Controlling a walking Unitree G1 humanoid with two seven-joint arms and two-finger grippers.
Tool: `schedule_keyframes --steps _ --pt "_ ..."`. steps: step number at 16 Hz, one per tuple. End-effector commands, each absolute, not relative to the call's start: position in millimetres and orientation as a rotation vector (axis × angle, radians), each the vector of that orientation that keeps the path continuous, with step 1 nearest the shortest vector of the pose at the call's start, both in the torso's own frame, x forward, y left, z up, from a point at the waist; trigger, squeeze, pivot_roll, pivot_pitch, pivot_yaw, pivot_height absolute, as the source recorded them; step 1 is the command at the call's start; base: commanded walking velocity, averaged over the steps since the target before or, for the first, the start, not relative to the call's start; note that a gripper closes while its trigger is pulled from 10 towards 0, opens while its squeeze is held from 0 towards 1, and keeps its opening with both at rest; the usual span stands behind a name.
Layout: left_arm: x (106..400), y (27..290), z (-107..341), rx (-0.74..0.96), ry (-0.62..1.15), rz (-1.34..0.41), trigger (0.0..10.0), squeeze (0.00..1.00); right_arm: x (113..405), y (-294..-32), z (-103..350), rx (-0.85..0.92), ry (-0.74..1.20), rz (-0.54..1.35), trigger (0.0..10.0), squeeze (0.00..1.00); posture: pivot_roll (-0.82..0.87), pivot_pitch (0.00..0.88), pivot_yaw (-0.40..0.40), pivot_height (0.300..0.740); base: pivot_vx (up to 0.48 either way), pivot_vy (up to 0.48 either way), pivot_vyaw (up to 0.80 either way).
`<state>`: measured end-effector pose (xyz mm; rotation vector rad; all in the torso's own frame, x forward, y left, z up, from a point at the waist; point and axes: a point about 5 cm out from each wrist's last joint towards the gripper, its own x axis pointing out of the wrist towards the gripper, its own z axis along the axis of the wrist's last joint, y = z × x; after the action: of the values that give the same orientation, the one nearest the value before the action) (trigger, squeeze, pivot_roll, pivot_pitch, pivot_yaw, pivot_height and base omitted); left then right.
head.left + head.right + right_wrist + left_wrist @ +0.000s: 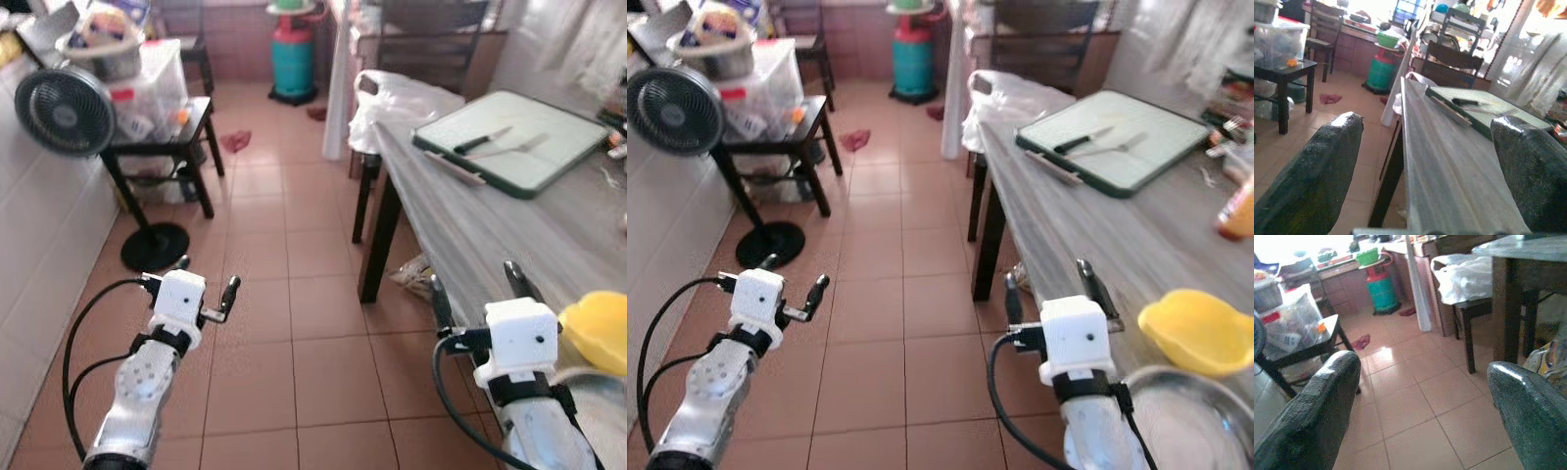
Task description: Setting the table
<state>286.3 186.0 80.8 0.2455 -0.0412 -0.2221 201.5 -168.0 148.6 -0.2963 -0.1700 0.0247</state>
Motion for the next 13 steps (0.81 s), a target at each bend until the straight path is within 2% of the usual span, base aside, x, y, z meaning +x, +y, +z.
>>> schedule_keyframes --steps 1,6,13 --pt "287 184 84 0.255 -0.052 -0.232 10.0 0.00 201 -168 151 -0.291 -0.179 0.019 10.0 0.00 0.06 0.066 0.011 0.740 0.000 0.311 0.00" --pt "292 168 98 0.246 -0.086 -0.252 10.0 0.00 201 -171 153 -0.292 -0.190 -0.001 10.0 0.00 0.05 0.062 0.016 0.740 0.000 0.343 0.00" --pt "290 159 114 0.251 -0.102 -0.260 10.0 0.00 202 -171 154 -0.291 -0.195 0.001 10.0 0.00 0.05 0.053 0.021 0.740 0.000 0.480 0.00"
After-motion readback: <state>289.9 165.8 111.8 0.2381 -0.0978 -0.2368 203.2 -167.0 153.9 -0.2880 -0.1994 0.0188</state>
